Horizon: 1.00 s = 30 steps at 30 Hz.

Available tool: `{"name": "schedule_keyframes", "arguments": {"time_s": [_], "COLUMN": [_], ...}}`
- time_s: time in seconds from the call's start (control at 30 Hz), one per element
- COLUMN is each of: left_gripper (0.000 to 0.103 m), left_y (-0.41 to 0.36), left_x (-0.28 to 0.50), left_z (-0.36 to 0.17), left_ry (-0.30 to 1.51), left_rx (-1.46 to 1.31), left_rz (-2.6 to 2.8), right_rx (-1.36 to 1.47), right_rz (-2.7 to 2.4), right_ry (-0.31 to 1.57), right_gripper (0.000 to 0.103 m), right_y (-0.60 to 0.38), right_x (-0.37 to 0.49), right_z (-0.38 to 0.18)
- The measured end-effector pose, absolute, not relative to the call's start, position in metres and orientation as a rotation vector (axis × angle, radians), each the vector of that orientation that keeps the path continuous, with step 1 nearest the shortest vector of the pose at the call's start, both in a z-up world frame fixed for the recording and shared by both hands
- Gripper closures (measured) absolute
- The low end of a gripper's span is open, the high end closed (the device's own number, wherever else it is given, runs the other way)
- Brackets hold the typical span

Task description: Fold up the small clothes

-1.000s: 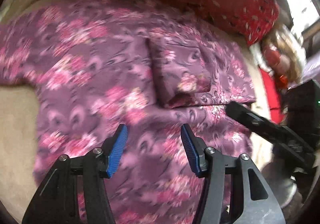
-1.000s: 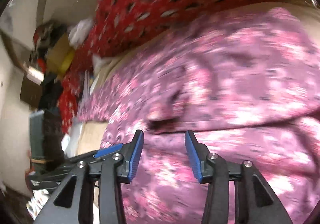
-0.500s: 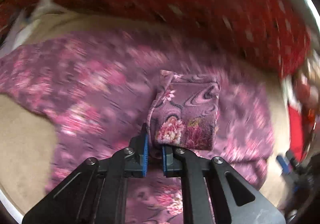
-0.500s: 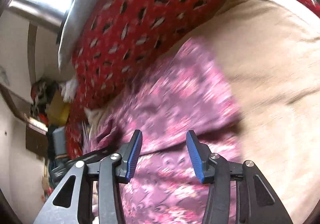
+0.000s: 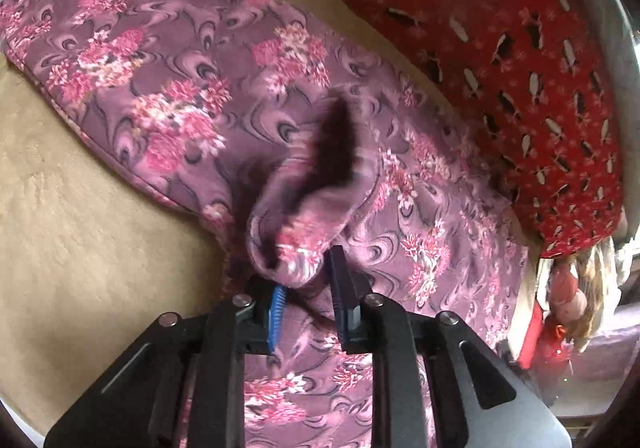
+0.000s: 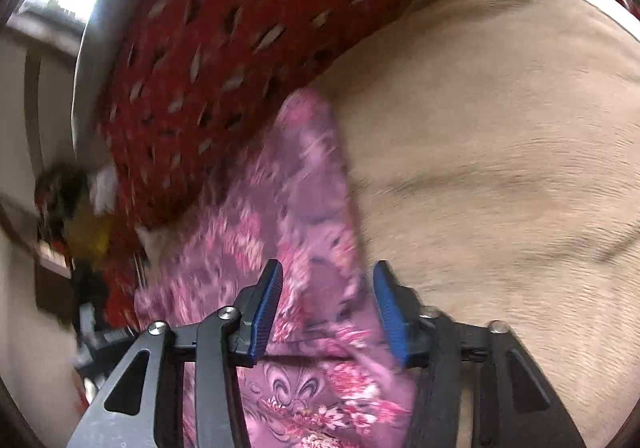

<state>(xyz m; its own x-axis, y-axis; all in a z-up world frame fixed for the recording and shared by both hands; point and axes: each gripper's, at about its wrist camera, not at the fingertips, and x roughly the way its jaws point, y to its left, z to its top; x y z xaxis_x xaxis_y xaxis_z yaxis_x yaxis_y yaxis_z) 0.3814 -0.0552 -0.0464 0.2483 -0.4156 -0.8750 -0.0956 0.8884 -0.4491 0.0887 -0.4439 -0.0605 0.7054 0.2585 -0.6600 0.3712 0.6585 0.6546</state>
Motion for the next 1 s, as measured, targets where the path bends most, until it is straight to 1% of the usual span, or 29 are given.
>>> {"name": "schedule_keyframes", "arguments": {"time_s": [0.07, 0.13, 0.2, 0.3, 0.33, 0.4, 0.47, 0.5, 0.6, 0.8, 1.0], "left_gripper": [0.072, 0.069, 0.069, 0.069, 0.069, 0.069, 0.068, 0.067, 0.067, 0.067, 0.067], "left_y": [-0.049, -0.045, -0.043, -0.043, -0.037, -0.025, -0.002, 0.010, 0.062, 0.170, 0.242], "left_x": [0.382, 0.385, 0.386, 0.388, 0.386, 0.385, 0.389, 0.392, 0.402, 0.414, 0.430], "left_z": [-0.045, -0.049, -0.054, -0.050, -0.045, -0.035, -0.026, -0.022, -0.019, -0.030, -0.049], "left_ry": [1.306, 1.307, 1.324, 1.333, 1.322, 1.289, 1.261, 1.249, 1.228, 1.199, 1.163], "left_rx": [-0.459, -0.452, -0.465, -0.458, -0.444, -0.423, -0.434, -0.438, -0.486, -0.649, -0.787], "left_rz": [-0.242, -0.244, -0.264, -0.292, -0.294, -0.294, -0.278, -0.258, -0.159, 0.032, 0.174], "right_rx": [0.771, 0.748, 0.763, 0.793, 0.795, 0.760, 0.742, 0.736, 0.701, 0.546, 0.512], "right_rz": [-0.059, -0.060, -0.097, -0.138, -0.151, -0.237, -0.264, -0.247, -0.130, 0.066, 0.202], "right_ry": [0.814, 0.711, 0.690, 0.866, 0.860, 0.805, 0.695, 0.666, 0.692, 0.852, 0.857], "right_gripper": [0.096, 0.096, 0.096, 0.095, 0.089, 0.088, 0.088, 0.086, 0.073, 0.073, 0.073], "right_y": [-0.434, -0.435, -0.442, -0.446, -0.445, -0.442, -0.436, -0.429, -0.395, -0.288, -0.198], "right_x": [0.091, 0.078, 0.071, 0.080, 0.078, 0.071, 0.065, 0.067, 0.093, 0.163, 0.216], "right_z": [-0.052, -0.039, -0.042, -0.074, -0.072, -0.053, -0.029, -0.018, -0.004, -0.017, -0.023]}}
